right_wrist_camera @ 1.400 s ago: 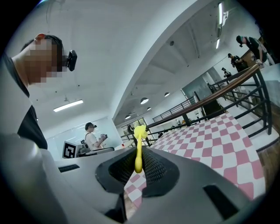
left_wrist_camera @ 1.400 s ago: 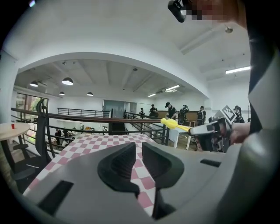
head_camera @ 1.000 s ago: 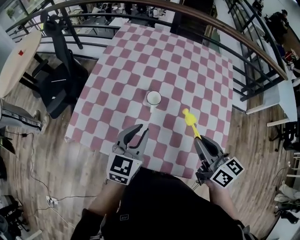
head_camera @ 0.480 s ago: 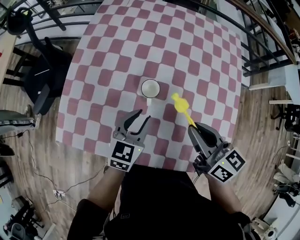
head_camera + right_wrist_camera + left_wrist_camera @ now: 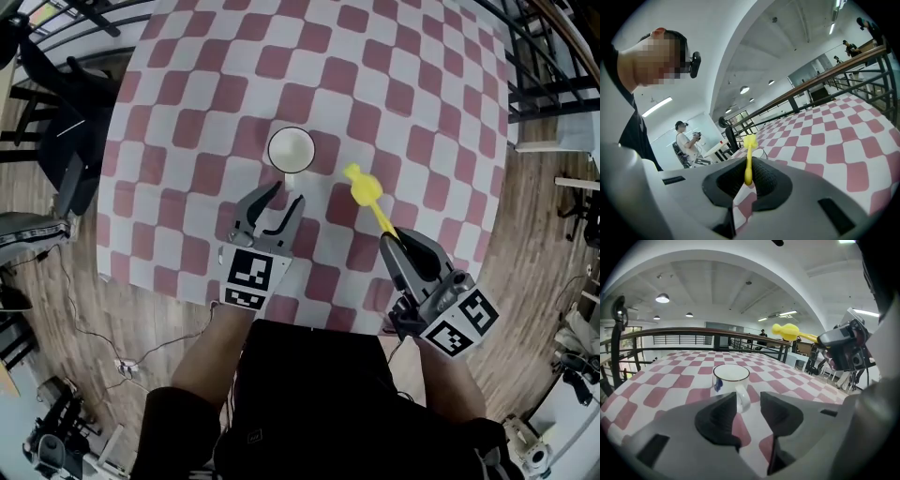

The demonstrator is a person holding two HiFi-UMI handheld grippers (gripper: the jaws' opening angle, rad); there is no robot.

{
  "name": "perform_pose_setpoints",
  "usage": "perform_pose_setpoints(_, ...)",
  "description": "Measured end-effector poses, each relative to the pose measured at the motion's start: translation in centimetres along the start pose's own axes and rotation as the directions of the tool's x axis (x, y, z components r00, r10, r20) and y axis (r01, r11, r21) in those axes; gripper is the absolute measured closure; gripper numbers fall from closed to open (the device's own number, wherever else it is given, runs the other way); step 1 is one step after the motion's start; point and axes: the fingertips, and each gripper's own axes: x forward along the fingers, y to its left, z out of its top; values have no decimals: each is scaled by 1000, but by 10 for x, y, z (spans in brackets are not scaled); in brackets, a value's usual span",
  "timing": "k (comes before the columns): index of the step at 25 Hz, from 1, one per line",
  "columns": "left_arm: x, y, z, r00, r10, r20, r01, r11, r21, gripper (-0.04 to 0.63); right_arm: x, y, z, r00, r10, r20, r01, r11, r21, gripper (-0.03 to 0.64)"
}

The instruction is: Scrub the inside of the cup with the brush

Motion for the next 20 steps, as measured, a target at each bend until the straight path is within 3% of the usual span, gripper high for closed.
perform_pose_setpoints(5,21,8,-9,1000,20,13,-19,999,-44,445,-5,-4,-8,1000,3,-9,-3,1000,9,574)
perform_pose_setpoints(8,25,6,-9,999,46,17,-46,999,-15,491,-14,-4,-10,1000,4,-17,-4,1000,11,574)
perform_pose_setpoints(13,26,4,-9,997,77,16,-77,997,8,505,-23,-4,-8,1000,4,-26,-4,1000,2,574)
perform_pose_setpoints(17,30,-3,-8,998,36,59,-38,999,31,505,-24,-2,-6,999,11,-33,-11,1000,-8,574)
perform_pose_setpoints(20,37,-7,-13,999,-1,45,-1,999,52,504,-24,-2,-6,999,12,-41,-13,1000,-14,574)
